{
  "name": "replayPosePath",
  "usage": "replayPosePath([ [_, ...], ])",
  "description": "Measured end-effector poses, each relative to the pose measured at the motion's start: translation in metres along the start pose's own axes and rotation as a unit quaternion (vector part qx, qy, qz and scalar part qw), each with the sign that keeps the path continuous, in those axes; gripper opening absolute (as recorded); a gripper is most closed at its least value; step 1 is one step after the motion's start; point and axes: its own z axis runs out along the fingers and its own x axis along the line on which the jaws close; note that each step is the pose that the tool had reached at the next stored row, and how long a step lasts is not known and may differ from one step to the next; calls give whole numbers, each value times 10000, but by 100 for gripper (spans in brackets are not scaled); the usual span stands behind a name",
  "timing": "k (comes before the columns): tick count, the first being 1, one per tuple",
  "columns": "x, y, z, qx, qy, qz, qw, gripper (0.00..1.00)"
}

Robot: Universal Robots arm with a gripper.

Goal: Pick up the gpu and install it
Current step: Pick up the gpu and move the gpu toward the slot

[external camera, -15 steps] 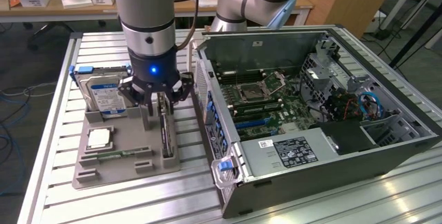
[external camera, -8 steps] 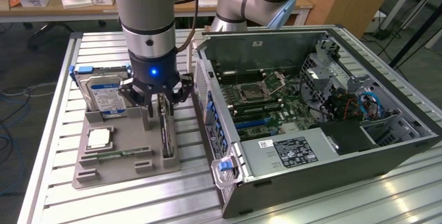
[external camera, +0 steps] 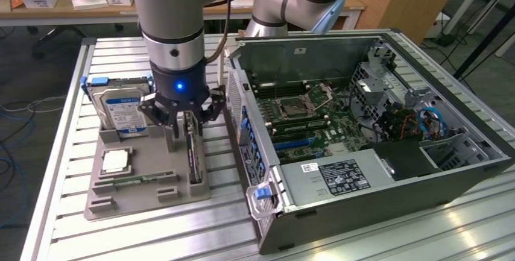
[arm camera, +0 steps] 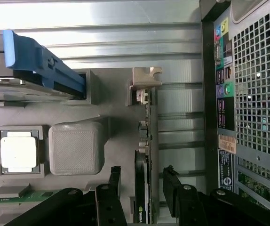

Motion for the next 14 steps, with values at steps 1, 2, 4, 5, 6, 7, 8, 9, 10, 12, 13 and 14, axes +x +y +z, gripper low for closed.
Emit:
replayPosePath([
  [1, 0, -3, 10, 0, -1, 0, 10000, 49],
  [2, 0, -6, 22, 0, -3, 0, 10000, 49],
  [4, -1, -18, 40, 1, -3, -1, 10000, 49],
  [5, -1, -29, 44, 0, -4, 0, 10000, 49],
  [6, -2, -43, 47, 0, -4, -1, 10000, 49],
  [7, -3, -56, 50, 0, -4, -1, 10000, 49],
  [8, -4, -67, 54, 0, -4, -1, 10000, 49],
  [9, -5, -77, 60, 0, -4, 0, 10000, 49],
  [10, -5, -87, 69, 0, -4, 0, 10000, 49],
  [12, -6, -107, 89, 0, -4, 0, 10000, 49],
  [13, -7, -117, 101, 0, -4, 0, 10000, 49],
  [14, -7, -125, 116, 0, -5, 0, 10000, 49],
])
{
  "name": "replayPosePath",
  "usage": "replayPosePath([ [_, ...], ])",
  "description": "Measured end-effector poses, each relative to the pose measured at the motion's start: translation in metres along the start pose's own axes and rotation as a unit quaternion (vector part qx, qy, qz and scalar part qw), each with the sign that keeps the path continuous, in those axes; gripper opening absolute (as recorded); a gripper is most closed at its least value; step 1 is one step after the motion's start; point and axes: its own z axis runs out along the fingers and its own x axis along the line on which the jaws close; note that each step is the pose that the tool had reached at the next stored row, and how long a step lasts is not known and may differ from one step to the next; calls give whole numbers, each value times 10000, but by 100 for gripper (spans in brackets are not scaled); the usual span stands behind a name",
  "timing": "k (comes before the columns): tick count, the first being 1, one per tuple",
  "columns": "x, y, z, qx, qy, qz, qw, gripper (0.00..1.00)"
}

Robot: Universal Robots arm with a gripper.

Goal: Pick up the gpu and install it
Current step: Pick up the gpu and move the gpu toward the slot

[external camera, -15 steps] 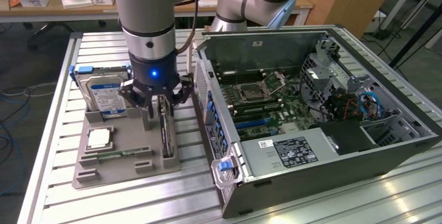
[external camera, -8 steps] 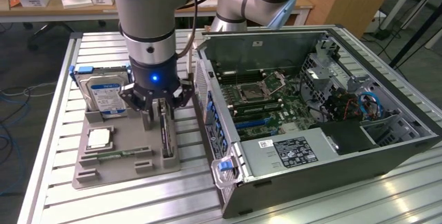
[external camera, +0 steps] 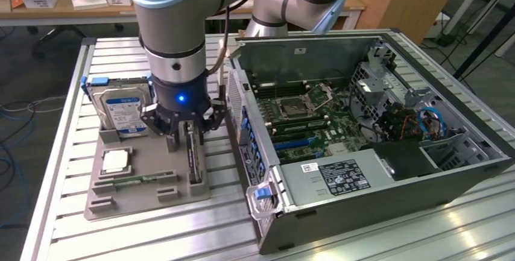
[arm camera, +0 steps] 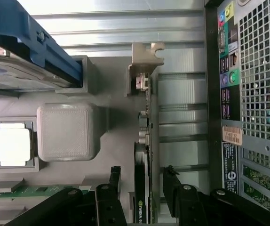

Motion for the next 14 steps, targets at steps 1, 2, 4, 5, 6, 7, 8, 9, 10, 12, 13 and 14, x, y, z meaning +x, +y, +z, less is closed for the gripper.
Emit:
replayPosePath([
  [1, 0, -7, 14, 0, 0, 0, 10000, 49],
  [2, 1, -12, 31, 1, -1, 0, 10000, 49],
  [4, 2, -16, 64, 0, -5, 1, 10000, 49],
  [5, 2, -18, 80, 0, -6, 1, 10000, 49],
  [6, 1, -19, 98, 0, -8, 0, 10000, 49],
  [7, 2, -20, 113, 0, -9, 0, 10000, 49],
  [8, 2, -20, 127, 0, -10, -1, 10000, 49],
  [9, 2, -21, 139, -1, -11, -1, 10000, 49],
  [10, 2, -21, 149, 0, -11, -1, 10000, 49],
  [12, 2, -22, 153, 0, -11, -1, 10000, 49],
  [13, 2, -22, 153, 0, -11, -1, 10000, 49],
  [14, 3, -22, 153, 0, -11, -1, 10000, 49],
])
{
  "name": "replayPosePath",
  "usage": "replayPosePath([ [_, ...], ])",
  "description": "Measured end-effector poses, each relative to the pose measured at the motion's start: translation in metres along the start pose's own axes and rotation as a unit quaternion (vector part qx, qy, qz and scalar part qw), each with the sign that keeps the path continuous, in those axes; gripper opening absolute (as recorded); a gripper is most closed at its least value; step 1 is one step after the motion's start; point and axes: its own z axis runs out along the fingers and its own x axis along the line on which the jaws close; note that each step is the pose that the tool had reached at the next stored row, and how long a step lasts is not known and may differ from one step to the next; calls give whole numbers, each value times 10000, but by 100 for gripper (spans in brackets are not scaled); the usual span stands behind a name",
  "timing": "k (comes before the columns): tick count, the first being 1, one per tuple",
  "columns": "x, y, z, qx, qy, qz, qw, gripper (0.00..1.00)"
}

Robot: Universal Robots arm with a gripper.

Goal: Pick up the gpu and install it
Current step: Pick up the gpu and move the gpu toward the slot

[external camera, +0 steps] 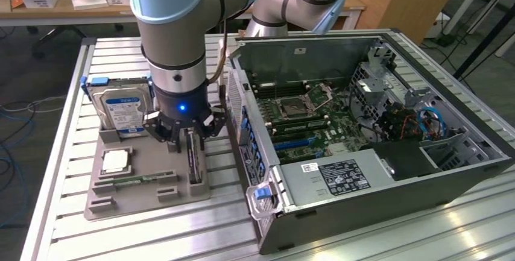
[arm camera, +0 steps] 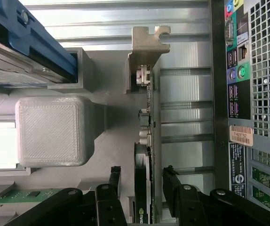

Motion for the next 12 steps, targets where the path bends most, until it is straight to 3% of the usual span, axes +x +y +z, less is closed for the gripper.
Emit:
replayPosePath([
  [12, 0, 0, 0, 0, 0, 0, 10000, 49],
])
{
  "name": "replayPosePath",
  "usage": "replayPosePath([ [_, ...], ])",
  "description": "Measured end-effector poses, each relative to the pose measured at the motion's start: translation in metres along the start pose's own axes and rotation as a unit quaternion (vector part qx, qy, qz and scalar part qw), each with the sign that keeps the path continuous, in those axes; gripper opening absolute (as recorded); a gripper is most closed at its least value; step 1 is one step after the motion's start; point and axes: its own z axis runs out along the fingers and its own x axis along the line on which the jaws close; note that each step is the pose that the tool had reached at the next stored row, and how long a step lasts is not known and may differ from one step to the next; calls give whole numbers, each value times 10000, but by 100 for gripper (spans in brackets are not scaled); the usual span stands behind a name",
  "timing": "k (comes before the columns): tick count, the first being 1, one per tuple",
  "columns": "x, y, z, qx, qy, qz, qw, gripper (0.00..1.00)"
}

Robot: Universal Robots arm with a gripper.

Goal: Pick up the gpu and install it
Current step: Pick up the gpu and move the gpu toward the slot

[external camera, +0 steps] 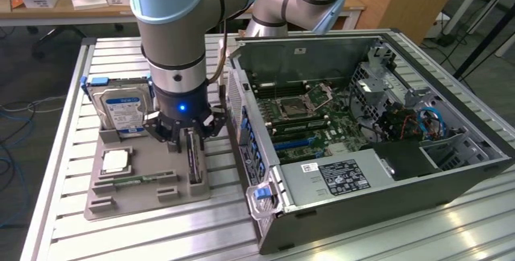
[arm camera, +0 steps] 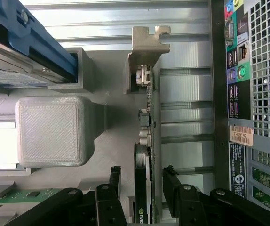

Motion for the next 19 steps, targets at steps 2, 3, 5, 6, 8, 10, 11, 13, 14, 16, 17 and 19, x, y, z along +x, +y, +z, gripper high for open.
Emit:
replayPosePath([
  [2, 0, 0, 0, 0, 0, 0, 10000, 41],
  [3, 0, 0, 0, 0, 0, 0, 10000, 41],
  [5, -1, 0, 0, 0, 0, 0, 10000, 35],
  [6, -5, 1, 2, -2, -1, 0, 10000, 35],
  [8, -21, 2, 1, -1, 0, 0, 10000, 35],
  [10, -25, 2, 1, 0, 0, 0, 10000, 35],
  [11, -25, 2, 1, 0, 0, 0, 10000, 35],
  [13, -25, 2, 1, 0, 0, 0, 10000, 35],
  [14, -25, 2, 1, 0, 0, 0, 10000, 35],
  [16, -25, 2, 1, 0, 0, 0, 10000, 35],
  [17, -25, 2, 1, 0, 0, 0, 10000, 35],
  [19, -25, 2, 1, 0, 0, 0, 10000, 33],
])
